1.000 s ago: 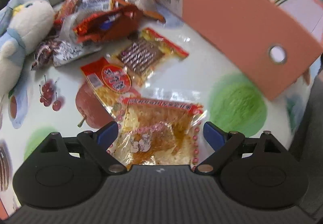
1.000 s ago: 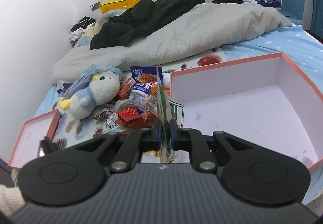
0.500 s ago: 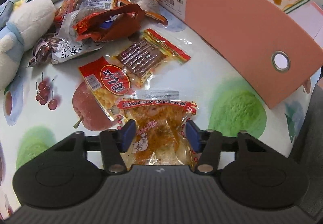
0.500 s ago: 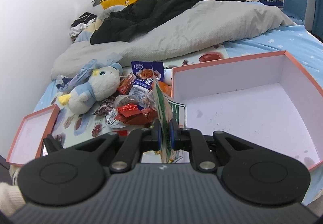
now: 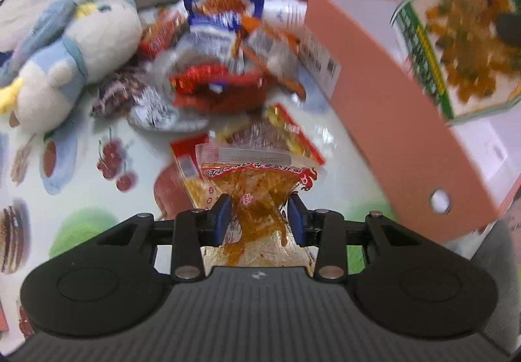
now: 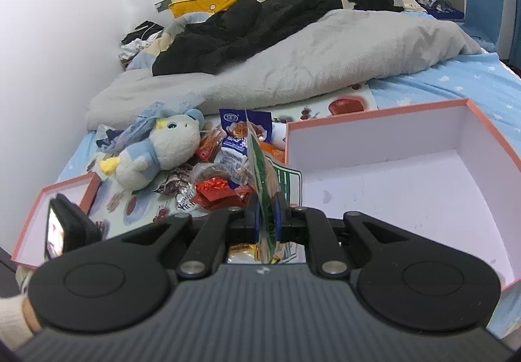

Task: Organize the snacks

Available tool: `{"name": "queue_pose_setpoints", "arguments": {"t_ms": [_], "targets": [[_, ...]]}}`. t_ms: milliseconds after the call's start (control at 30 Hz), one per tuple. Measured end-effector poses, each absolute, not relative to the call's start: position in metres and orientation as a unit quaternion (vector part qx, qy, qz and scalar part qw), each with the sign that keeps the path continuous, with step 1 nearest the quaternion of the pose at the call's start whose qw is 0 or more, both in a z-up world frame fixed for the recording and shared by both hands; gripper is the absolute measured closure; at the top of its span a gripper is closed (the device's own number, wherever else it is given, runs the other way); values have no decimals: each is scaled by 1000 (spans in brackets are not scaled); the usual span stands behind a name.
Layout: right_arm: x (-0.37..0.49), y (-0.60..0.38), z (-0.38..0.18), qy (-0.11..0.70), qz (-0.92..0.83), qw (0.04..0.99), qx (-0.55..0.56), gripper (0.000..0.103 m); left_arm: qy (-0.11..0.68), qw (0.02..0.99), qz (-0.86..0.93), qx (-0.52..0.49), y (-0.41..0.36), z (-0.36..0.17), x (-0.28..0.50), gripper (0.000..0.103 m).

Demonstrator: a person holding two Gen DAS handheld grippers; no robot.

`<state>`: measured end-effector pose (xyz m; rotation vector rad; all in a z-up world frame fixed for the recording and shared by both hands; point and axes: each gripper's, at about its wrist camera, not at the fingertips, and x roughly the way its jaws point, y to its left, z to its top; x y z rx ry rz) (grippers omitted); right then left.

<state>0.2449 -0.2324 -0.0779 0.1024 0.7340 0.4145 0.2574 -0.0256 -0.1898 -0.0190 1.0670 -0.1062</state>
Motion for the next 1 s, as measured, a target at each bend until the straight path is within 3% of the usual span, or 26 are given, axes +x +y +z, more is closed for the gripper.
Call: {"name": "queue_pose_setpoints", "arguments": {"t_ms": [567,800,1000], "targets": [[265,-273,-8,287,167,942,44,91,390,908,-123,-96,-80,-9,317,60],[289,-321,-1,291,121,947,52,91,410,892,-145,-124,-140,6,372,60],[308,-346,-35,336,93,936,37,91,454,871,-153,-111,-188,-26,409,60]]}}
